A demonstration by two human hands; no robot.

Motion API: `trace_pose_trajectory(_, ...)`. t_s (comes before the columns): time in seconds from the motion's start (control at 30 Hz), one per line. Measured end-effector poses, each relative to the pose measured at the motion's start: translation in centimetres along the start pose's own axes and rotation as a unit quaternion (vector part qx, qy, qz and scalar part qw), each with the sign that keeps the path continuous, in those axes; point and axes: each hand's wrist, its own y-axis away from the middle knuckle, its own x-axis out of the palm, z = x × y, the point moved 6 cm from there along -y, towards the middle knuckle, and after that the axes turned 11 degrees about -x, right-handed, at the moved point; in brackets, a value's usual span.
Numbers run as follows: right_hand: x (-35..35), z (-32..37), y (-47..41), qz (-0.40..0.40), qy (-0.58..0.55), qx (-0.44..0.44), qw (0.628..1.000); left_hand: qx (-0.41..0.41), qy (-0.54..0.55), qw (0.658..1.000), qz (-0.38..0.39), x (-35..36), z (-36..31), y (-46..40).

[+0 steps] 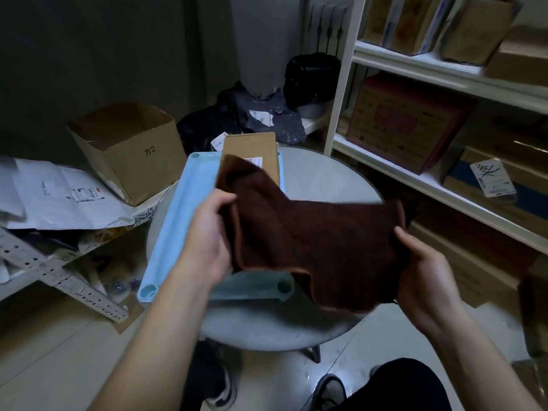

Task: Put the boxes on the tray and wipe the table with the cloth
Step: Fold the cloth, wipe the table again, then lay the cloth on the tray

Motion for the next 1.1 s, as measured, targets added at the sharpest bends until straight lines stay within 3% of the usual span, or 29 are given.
trace_pose_trajectory(0.1,-2.8,-0.9,-1.0,-0.055,0.061,0.022,0.996,-0.011,0.038,0.999,0.037,-1.7,-1.7,0.0)
trace_pose_trajectory(0.2,-3.5,-2.2,-2.4,-0.040,0.241,0.032,0.969,-0.004,0.061,0.994,0.095,-0.5,-2.2,0.6)
trace_pose_trajectory(0.27,-2.1,-1.1,-3.3,-0.033,0.367,-0.056,0.928,-0.003,0.077,0.990,0.120,0.8,-2.4,0.8)
trace_pose_trajectory(0.3,-0.4,-0.2,-3.7,0.013,0.393,-0.110,0.913,-0.005,0.082,0.989,0.125,1.4,-2.5,0.7)
trace_pose_trajectory(0.33,1.8,0.4,-4.0,0.095,0.379,-0.147,0.909,-0.007,0.078,0.989,0.129,2.0,-2.6,0.6)
trace_pose_trajectory(0.4,6.2,0.6,-3.8,0.283,0.311,-0.132,0.898,-0.004,0.065,0.989,0.135,3.1,-2.8,0.7)
trace_pose_trajectory(0.5,9.4,0.5,-3.7,0.408,0.234,-0.065,0.880,0.041,0.039,0.990,0.131,3.9,-3.9,0.9)
trace_pose_trajectory(0.6,9.4,1.4,-3.5,0.432,0.167,-0.024,0.886,0.133,0.011,0.989,0.066,3.2,-6.3,1.4)
trace_pose_trajectory(0.63,9.2,1.7,-3.4,0.431,0.144,-0.018,0.890,0.126,0.011,0.991,0.048,2.6,-6.7,1.1)
trace_pose_trajectory(0.9,9.5,3.1,-2.8,0.382,-0.079,0.005,0.921,-0.061,0.154,0.985,0.048,-2.2,0.1,-2.3)
trace_pose_trajectory(1.03,11.0,4.0,-0.8,0.434,-0.229,0.007,0.872,-0.130,0.167,0.975,0.069,-2.1,5.5,-1.9)
trace_pose_trajectory(1.1,9.9,3.9,-1.4,0.403,-0.194,-0.040,0.893,-0.154,0.146,0.973,0.092,-1.0,7.7,-1.2)
